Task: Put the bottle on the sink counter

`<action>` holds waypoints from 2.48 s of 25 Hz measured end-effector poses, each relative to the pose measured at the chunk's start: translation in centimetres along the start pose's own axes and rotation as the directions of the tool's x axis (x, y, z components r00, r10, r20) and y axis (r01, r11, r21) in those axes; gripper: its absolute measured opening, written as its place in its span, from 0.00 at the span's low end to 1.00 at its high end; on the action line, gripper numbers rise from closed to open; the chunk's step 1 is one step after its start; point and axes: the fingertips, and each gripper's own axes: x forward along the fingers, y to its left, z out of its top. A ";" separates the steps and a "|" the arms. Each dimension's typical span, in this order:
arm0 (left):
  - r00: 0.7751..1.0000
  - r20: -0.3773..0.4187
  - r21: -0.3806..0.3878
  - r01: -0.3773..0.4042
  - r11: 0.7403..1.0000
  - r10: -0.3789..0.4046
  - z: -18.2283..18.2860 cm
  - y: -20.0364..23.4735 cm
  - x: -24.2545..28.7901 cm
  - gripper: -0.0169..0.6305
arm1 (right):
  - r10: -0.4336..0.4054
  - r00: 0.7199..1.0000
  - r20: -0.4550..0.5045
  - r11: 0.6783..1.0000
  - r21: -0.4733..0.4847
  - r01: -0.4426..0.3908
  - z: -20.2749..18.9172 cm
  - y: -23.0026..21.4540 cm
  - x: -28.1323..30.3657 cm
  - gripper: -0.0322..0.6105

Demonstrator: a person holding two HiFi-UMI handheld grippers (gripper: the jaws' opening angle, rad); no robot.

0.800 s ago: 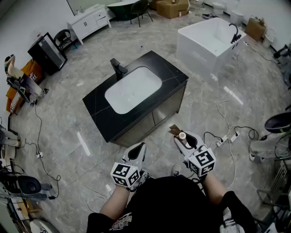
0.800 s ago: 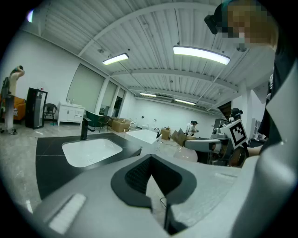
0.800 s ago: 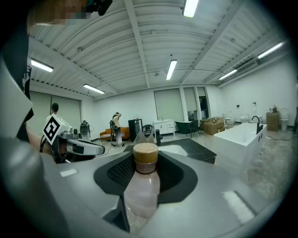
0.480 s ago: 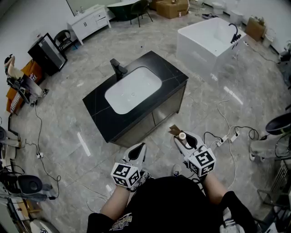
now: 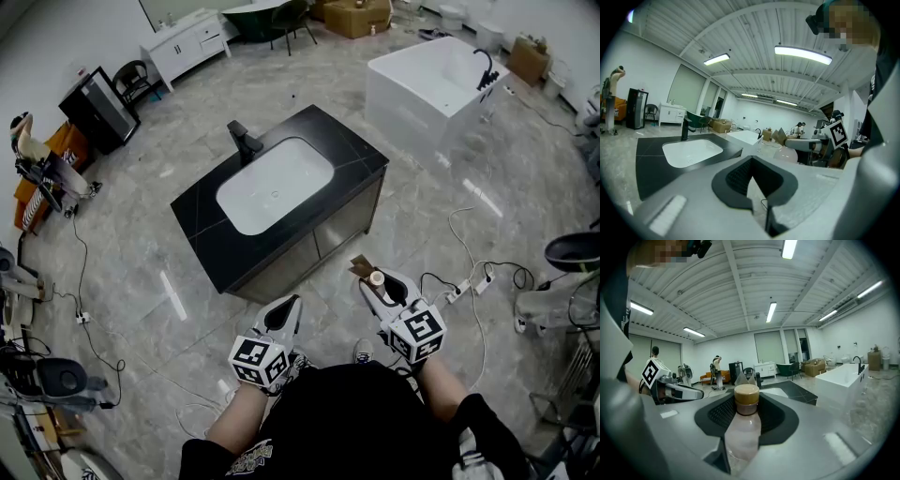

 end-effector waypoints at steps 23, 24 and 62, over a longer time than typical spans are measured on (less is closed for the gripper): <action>0.999 -0.001 -0.025 -0.054 0.998 0.054 -1.4 -5.7 5.7 0.03 | 0.057 0.998 -0.020 0.998 -0.016 -0.057 -0.8 -7.6 -3.5 0.31; 0.998 -0.001 -0.025 -0.057 0.998 0.057 -1.4 -6.1 6.1 0.03 | 0.060 0.998 -0.021 0.998 -0.015 -0.060 -0.9 -8.1 -3.7 0.31; 1.000 -0.014 -0.025 -0.012 1.000 0.011 4.9 5.5 15.5 0.03 | 0.007 0.999 -0.038 1.000 0.030 -0.006 3.1 -14.1 9.6 0.31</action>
